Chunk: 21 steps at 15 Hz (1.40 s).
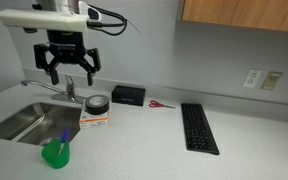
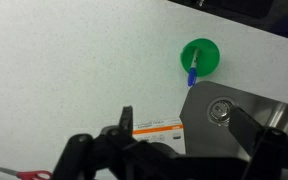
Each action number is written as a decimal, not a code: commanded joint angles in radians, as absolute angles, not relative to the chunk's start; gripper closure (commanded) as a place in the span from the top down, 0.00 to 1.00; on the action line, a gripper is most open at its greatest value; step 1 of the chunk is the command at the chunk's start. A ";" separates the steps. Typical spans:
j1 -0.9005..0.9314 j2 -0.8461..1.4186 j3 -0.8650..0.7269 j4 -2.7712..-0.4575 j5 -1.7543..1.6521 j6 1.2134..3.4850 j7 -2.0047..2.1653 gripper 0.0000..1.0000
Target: Put the marker in the cup on the counter
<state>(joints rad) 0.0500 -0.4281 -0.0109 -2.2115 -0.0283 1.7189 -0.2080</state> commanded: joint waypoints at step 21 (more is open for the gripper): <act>0.071 -0.276 0.068 -2.399 -0.033 1.966 -0.170 1.00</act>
<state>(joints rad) 0.0607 -0.2760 0.0778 -2.4010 -0.0301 1.9682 -0.1721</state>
